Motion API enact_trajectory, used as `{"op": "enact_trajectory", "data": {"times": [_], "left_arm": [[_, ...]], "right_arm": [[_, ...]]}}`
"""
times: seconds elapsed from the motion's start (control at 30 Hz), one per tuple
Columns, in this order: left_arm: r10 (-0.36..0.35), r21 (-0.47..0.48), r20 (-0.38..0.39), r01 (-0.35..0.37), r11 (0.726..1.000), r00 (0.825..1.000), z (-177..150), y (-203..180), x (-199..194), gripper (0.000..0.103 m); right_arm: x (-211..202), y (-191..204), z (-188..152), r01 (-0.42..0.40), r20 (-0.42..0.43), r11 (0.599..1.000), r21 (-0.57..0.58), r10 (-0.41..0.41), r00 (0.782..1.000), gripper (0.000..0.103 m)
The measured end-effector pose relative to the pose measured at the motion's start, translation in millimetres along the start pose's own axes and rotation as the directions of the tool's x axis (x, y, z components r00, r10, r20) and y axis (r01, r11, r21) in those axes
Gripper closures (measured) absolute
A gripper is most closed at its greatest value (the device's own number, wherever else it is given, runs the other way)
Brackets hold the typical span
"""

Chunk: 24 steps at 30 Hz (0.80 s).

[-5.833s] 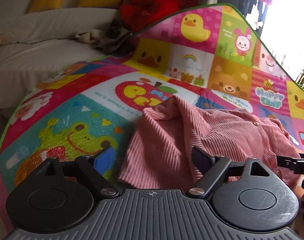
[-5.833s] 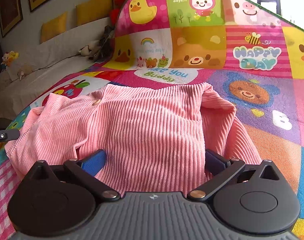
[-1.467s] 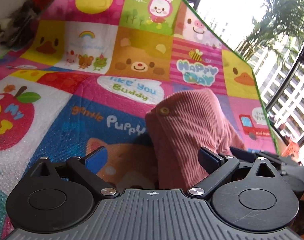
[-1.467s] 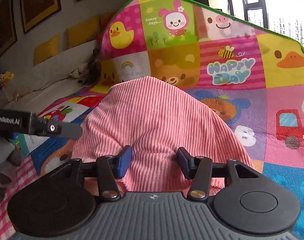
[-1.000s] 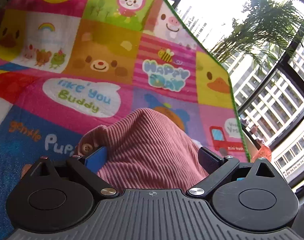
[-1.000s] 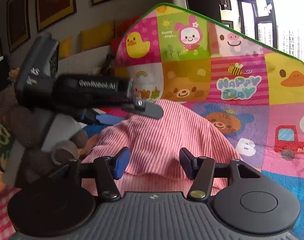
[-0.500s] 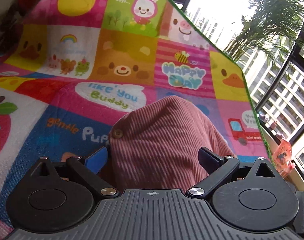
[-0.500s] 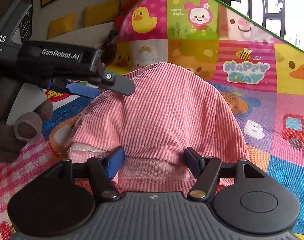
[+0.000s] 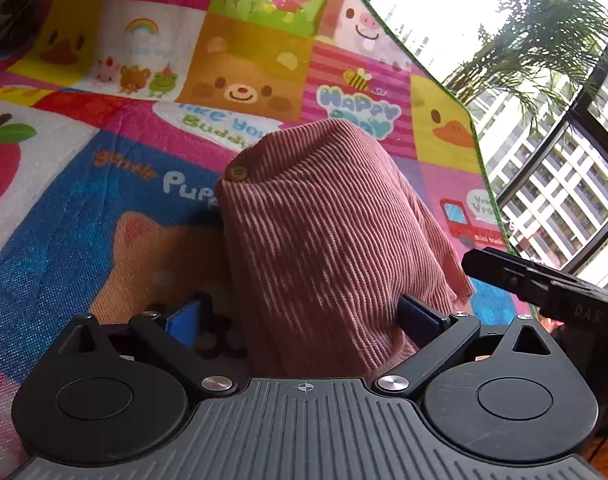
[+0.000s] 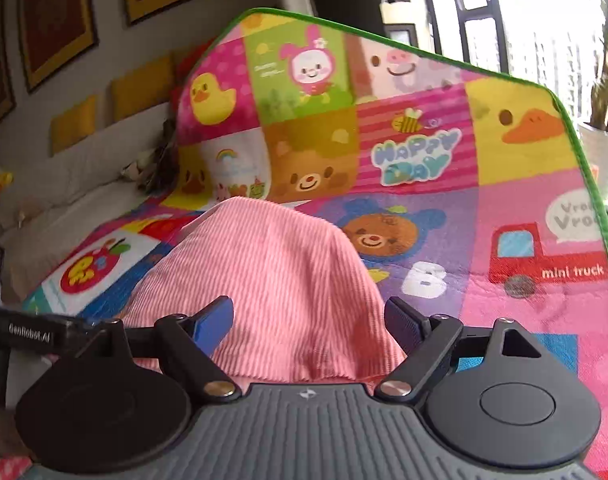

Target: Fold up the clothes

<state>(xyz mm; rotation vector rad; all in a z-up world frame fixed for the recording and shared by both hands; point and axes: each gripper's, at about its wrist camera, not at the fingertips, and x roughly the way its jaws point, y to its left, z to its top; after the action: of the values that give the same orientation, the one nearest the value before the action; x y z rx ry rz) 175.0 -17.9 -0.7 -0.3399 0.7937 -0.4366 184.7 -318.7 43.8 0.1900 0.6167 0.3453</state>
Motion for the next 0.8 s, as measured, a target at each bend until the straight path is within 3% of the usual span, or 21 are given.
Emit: {"op": "enact_trajectory", "data": {"times": [0.13, 0.2, 0.27, 0.3, 0.63, 0.8], "left_arm": [[-0.020, 0.005, 0.010, 0.020, 1.000, 1.000, -4, -6, 3, 0.002], [-0.013, 0.027, 0.016, 0.012, 1.000, 1.000, -7, -9, 3, 0.002], [-0.015, 0.034, 0.018, 0.015, 0.999, 1.000, -7, -9, 4, 0.002], [-0.017, 0.036, 0.018, 0.016, 0.999, 1.000, -7, -9, 3, 0.002], [0.055, -0.034, 0.086, -0.053, 0.998, 0.995, 6, 36, -20, 0.002], [0.146, -0.075, 0.186, -0.134, 0.988, 0.972, 25, 81, -50, 0.002]], "right_arm": [[33, -19, -7, 0.030, -0.071, 0.996, 0.082, -0.024, 0.997, 0.021], [42, -10, -15, 0.043, -0.075, 0.998, 0.043, -0.039, 0.996, 0.033], [45, 4, -16, 0.003, -0.091, 1.000, 0.014, -0.002, 0.996, 0.058], [46, 11, -16, -0.021, -0.101, 1.000, 0.008, 0.021, 0.995, 0.060], [89, 88, -5, -0.092, -0.156, 0.986, -0.141, 0.070, 0.985, 0.062], [125, 131, 7, -0.107, -0.155, 0.978, -0.177, 0.080, 0.985, 0.062]]}}
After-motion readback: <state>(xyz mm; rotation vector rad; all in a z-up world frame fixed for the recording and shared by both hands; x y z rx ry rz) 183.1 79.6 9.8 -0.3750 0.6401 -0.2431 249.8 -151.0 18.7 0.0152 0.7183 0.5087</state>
